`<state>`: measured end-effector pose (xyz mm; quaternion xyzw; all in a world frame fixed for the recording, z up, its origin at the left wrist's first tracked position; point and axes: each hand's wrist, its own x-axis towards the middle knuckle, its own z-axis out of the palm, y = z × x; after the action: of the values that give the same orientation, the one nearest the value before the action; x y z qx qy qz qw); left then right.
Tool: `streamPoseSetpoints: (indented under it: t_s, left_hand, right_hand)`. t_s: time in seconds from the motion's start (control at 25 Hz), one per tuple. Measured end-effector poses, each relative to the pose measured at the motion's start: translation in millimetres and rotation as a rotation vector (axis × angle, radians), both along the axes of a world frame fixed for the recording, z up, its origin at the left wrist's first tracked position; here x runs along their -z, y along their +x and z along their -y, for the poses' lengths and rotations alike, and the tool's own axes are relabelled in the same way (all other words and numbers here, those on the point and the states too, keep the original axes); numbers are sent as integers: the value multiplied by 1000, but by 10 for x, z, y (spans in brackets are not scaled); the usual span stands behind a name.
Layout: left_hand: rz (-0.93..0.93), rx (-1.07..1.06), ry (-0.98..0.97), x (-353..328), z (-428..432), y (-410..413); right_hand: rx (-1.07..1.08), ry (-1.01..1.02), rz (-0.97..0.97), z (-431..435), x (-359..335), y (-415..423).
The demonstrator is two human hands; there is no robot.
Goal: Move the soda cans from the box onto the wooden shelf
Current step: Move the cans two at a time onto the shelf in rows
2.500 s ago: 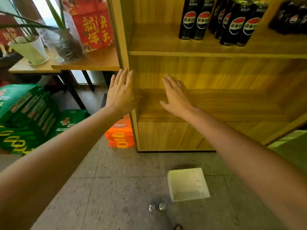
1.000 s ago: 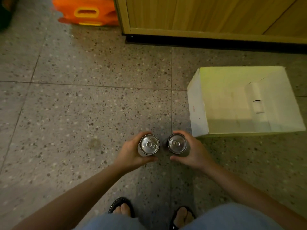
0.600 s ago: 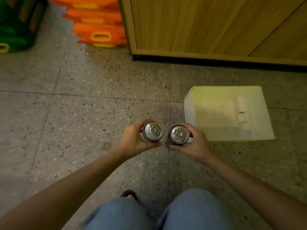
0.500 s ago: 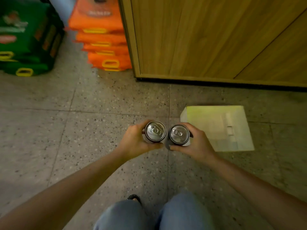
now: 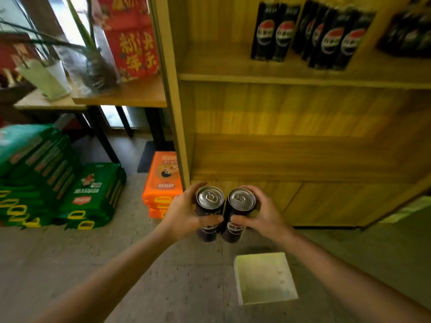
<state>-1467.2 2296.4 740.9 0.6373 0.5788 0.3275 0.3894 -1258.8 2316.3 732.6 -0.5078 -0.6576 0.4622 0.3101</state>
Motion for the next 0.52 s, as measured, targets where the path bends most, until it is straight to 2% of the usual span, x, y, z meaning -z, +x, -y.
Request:
streamPoseSetpoints:
  t_s: [0.2,0.36,0.52]
  left_hand:
    - [82,53,111,-1444,-220,45]
    - [104,27,203,-2043,-468,242]
    - [157,-22,178,-2313,-798,530]
  right_hand:
    - [53,98,20,-140,-1431,51]
    - [144,227,15,-294,-2038,112]
    - [230,265,-29,-576,-2338,239]
